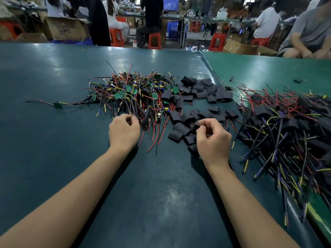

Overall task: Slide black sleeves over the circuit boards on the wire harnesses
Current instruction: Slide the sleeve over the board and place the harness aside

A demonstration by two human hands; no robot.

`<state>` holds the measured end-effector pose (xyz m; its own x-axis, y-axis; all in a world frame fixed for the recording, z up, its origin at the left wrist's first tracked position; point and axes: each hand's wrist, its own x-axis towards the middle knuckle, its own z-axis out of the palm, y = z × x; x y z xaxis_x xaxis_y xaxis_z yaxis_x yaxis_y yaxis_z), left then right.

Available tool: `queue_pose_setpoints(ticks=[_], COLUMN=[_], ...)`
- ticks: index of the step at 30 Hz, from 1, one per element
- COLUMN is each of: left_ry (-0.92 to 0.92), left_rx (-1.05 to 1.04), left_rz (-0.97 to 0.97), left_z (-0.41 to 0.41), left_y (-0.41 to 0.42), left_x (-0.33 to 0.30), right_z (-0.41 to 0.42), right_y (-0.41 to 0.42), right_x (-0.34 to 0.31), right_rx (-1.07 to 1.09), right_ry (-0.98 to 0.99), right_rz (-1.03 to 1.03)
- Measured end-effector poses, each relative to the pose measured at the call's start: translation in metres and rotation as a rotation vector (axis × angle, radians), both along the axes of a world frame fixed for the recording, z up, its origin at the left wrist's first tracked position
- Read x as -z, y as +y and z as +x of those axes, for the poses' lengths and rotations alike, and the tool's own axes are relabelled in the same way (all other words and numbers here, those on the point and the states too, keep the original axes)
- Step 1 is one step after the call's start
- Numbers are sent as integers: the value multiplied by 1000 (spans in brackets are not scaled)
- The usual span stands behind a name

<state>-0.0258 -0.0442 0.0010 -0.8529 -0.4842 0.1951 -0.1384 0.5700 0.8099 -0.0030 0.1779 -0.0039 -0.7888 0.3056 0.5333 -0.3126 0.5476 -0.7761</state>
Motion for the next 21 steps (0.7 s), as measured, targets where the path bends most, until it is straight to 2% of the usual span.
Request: queue_pose_setpoints(ticks=[6, 9, 16, 21], left_ry=[-255, -269, -67, 332], left_rx=[-72, -65, -80, -138], left_rz=[-46, -62, 72, 5], left_z=[-50, -61, -57, -34], left_y=[-25, -25, -32, -16], left_x=[-21, -24, -37, -59], right_z=[-4, -3, -4, -3], right_y=[-2, -1, 0, 0], right_x=[-1, 0, 0, 0], right_rx=[16, -5, -22, -28], right_ry=[-35, -37, -63, -71], right_rz=[52, 29, -21, -48])
